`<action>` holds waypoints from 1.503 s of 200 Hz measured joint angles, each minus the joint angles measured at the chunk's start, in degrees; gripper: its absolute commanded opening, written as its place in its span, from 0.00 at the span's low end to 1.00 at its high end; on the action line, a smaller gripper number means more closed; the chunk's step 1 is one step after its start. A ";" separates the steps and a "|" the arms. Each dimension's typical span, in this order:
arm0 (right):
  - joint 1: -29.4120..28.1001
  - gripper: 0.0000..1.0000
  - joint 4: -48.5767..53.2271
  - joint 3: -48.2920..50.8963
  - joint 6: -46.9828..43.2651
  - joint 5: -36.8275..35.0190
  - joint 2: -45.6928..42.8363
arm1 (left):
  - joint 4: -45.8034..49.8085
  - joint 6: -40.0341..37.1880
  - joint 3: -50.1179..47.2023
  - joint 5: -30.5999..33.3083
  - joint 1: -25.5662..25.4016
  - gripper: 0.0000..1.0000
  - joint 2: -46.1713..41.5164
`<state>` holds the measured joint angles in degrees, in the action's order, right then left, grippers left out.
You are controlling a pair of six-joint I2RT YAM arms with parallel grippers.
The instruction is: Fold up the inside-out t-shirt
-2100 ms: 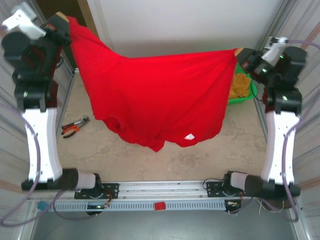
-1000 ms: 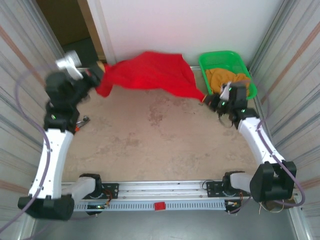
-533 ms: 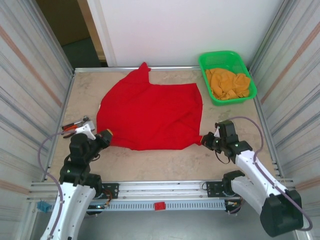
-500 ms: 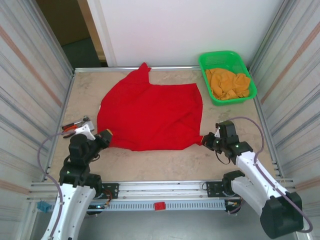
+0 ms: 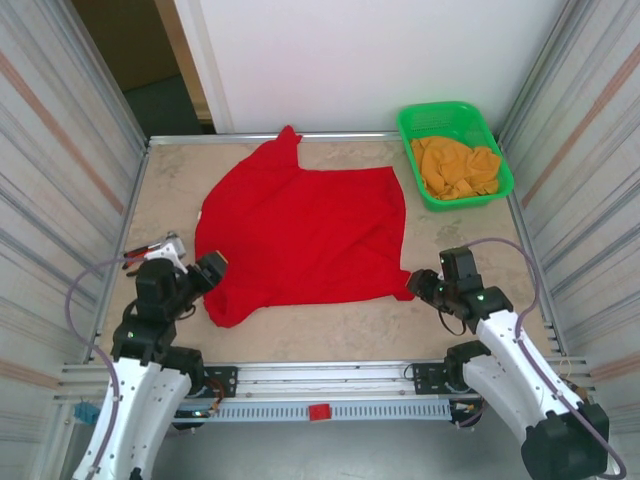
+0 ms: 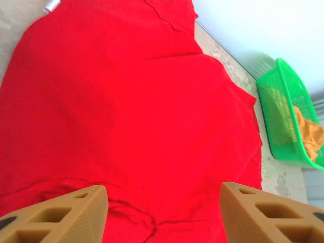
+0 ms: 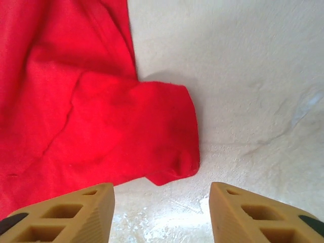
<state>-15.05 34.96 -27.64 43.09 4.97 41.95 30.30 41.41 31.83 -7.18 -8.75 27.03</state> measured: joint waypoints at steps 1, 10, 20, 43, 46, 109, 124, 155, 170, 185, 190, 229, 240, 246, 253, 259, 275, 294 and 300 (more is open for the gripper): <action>0.00 0.54 0.26 -0.42 0.00 -0.24 0.00 | -0.07 -0.07 0.15 0.04 0.00 0.63 0.33; 0.00 0.55 1.38 -3.21 -0.09 -0.98 0.28 | -0.33 -0.20 2.16 0.68 0.00 0.63 4.11; 0.00 0.55 1.51 -6.97 -0.28 -1.55 1.70 | -1.07 -0.22 4.39 1.05 0.00 0.64 9.22; 0.00 0.55 -1.38 -16.87 -2.36 -0.17 11.93 | -4.15 0.20 9.07 0.98 -0.02 0.65 21.49; 0.00 0.55 -1.92 -18.23 -2.64 0.28 13.73 | -4.68 0.39 9.64 0.90 -0.02 0.65 23.08; -0.70 0.47 -11.56 -49.05 -8.09 12.35 64.54 | -12.85 3.96 12.94 1.73 -3.78 0.66 43.89; -0.72 0.46 -11.69 -52.94 -8.17 14.10 70.97 | -14.05 4.90 12.85 1.88 -4.26 0.66 45.79; -0.61 0.44 -11.67 -52.30 -8.22 14.78 75.71 | -15.80 6.49 11.39 2.84 -4.72 0.67 49.62; -0.11 0.41 -13.64 -49.55 -8.07 15.21 74.51 | -16.02 6.75 11.15 3.26 -4.63 0.67 51.95; 0.83 0.40 -16.63 -44.54 -7.58 15.93 71.87 | -16.83 6.88 11.15 3.32 -4.13 0.67 54.29; 1.18 0.40 -17.77 -42.36 -7.50 15.91 70.42 | -17.07 6.91 11.17 3.32 -3.91 0.67 55.10; 1.95 0.40 -20.65 -26.47 -5.33 14.32 58.23 | -16.98 6.45 15.08 3.17 -1.68 0.67 64.37; 1.25 0.40 -21.09 -22.49 -4.20 13.90 54.84 | -16.98 6.19 18.34 2.80 -1.33 0.67 66.93; 0.63 0.40 -21.33 -20.20 -3.30 13.70 52.85 | -16.87 5.84 20.39 2.71 -1.25 0.67 68.59; -0.20 0.40 -21.55 -17.99 -2.47 13.20 50.73 | -16.90 5.31 22.82 2.56 -1.09 0.67 70.75; -1.44 0.40 -21.49 -15.50 -1.22 12.81 48.22 | -16.63 4.92 25.18 2.45 -1.07 0.66 72.78; -5.07 0.40 -21.24 -10.27 1.88 11.61 42.47 | -15.61 3.78 32.17 2.27 -1.05 0.66 78.62; -10.67 0.41 -19.63 -5.05 5.97 9.84 35.19 | -13.66 2.64 41.68 1.51 -1.05 0.65 85.24; -12.61 0.41 -18.67 -3.89 7.15 9.31 33.09 | -12.94 2.25 44.94 1.18 -1.05 0.65 87.32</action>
<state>-27.66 16.29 -31.53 50.24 14.28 75.05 17.37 43.66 76.77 -6.00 -9.80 114.34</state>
